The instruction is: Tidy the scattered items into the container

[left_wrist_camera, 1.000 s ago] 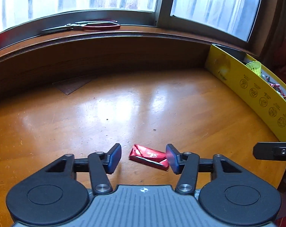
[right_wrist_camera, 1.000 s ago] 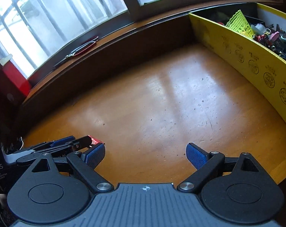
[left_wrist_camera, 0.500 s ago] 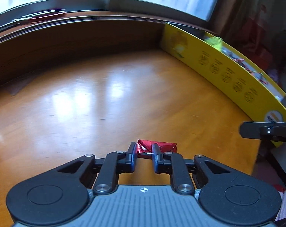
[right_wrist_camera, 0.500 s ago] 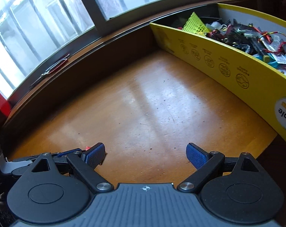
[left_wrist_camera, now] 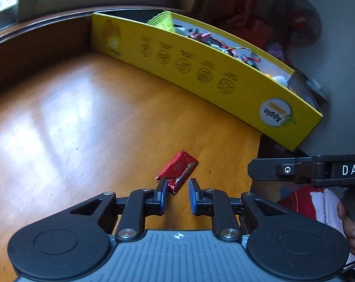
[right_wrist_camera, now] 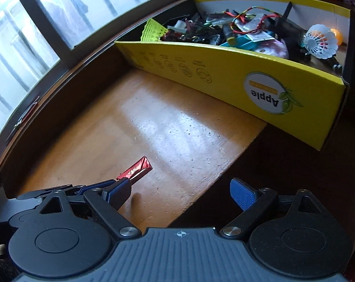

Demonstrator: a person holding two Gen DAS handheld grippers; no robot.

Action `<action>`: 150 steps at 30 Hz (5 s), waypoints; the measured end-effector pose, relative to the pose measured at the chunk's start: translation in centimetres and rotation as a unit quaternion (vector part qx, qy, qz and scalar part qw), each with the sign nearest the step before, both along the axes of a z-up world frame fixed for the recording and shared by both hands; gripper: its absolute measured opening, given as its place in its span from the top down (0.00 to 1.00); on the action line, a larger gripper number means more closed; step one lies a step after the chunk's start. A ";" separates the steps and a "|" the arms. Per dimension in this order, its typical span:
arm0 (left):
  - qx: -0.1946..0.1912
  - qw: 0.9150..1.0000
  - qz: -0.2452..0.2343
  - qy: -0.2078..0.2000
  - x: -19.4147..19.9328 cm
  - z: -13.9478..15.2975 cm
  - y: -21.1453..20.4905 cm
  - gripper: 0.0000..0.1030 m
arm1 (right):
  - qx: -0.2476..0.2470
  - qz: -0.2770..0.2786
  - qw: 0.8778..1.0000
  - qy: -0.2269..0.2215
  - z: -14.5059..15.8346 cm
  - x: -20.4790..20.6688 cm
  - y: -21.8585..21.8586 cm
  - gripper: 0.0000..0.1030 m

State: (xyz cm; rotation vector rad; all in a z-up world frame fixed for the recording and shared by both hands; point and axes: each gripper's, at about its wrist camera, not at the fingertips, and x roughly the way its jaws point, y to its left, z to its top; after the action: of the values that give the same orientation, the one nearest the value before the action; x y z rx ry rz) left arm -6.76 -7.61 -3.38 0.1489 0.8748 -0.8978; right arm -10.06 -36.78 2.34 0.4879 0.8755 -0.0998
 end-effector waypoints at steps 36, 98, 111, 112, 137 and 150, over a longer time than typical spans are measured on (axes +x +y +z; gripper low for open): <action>0.025 0.998 0.059 -0.015 1.6 0.9 2.8 0.68 | -0.191 0.110 0.974 -0.047 -2.8 2.8 4.7 0.49; 0.032 0.999 0.003 -0.019 1.4 1.6 -0.8 0.55 | -0.057 -0.063 0.996 -0.021 -1.4 0.6 -1.0 0.62; 0.055 0.995 0.027 -0.080 3.7 4.0 -2.5 0.43 | 0.004 -0.121 0.992 -0.027 -1.6 0.9 -2.3 0.12; 0.051 0.995 0.030 -0.085 3.8 4.1 -2.6 0.42 | 0.014 -0.123 0.992 -0.029 -1.6 1.0 -2.5 0.11; 0.042 0.996 0.004 -0.081 2.9 2.2 -0.8 0.42 | -0.020 -0.097 0.995 0.012 -3.9 2.5 -0.3 0.29; 0.043 0.997 0.000 -0.069 4.3 1.6 -0.9 0.42 | 0.015 -0.123 0.992 -0.001 -4.1 1.6 -1.9 0.55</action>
State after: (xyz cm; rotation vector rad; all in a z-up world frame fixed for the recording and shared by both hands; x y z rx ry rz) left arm -2.46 -8.54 -1.77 0.2815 0.7857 -0.8399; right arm -8.46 -38.67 -1.79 0.6234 0.8141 -0.3109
